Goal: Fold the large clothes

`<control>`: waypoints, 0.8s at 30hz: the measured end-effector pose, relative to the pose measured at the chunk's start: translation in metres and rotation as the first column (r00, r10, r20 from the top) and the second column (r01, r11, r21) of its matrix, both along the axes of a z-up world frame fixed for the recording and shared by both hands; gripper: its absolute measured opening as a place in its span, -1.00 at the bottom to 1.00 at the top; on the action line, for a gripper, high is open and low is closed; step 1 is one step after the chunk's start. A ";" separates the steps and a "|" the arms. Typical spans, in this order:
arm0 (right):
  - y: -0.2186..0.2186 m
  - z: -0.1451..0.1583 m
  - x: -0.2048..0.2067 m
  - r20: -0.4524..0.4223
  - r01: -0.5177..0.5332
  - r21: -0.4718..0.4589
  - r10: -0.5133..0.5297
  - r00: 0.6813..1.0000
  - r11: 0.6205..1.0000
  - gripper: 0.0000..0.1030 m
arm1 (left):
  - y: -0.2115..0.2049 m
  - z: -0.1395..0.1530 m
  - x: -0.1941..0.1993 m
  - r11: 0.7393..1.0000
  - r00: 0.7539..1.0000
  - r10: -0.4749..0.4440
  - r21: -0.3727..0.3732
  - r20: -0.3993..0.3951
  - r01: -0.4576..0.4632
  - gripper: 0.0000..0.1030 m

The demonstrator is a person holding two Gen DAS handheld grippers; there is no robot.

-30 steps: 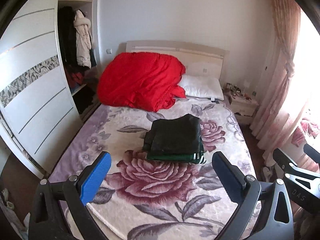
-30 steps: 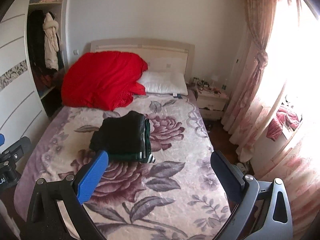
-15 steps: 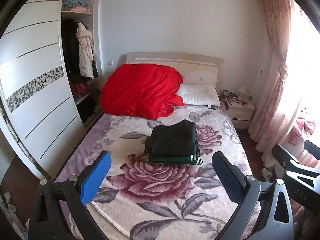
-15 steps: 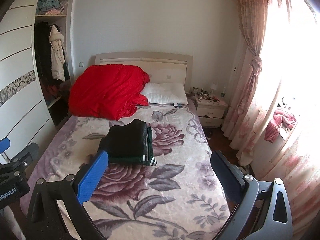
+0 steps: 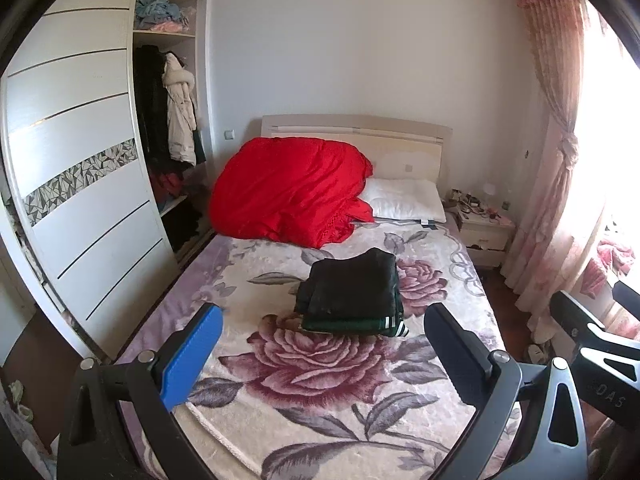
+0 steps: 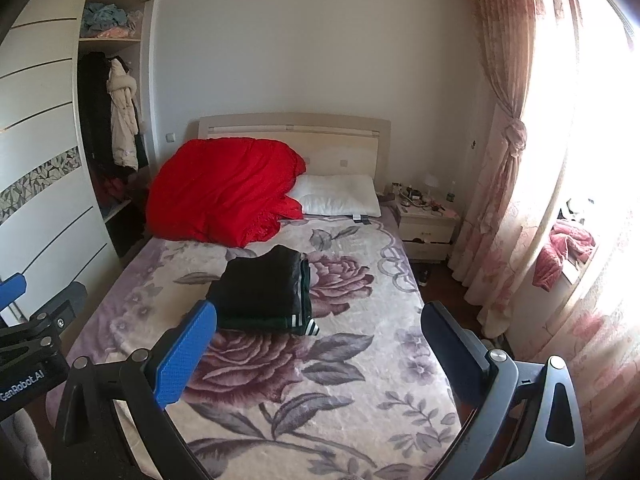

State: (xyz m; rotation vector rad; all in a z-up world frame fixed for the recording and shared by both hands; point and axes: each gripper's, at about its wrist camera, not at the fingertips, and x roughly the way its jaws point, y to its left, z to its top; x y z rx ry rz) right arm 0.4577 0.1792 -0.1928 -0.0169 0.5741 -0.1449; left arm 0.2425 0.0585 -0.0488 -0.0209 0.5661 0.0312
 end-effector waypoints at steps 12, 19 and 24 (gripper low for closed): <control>0.001 0.005 -0.003 0.011 -0.021 0.008 0.021 1.000 1.000 1.00 | -0.001 0.007 -0.006 1.000 1.000 0.017 0.005 0.010 -0.017 1.00; 0.006 0.008 -0.001 0.021 -0.024 0.014 0.024 0.999 1.000 1.00 | -0.001 0.013 -0.010 1.000 1.000 0.020 0.009 0.021 -0.020 1.00; 0.009 0.010 -0.001 0.025 -0.027 0.022 0.027 0.999 0.999 1.00 | 0.000 0.017 -0.013 1.000 0.999 0.020 0.009 0.030 -0.020 1.00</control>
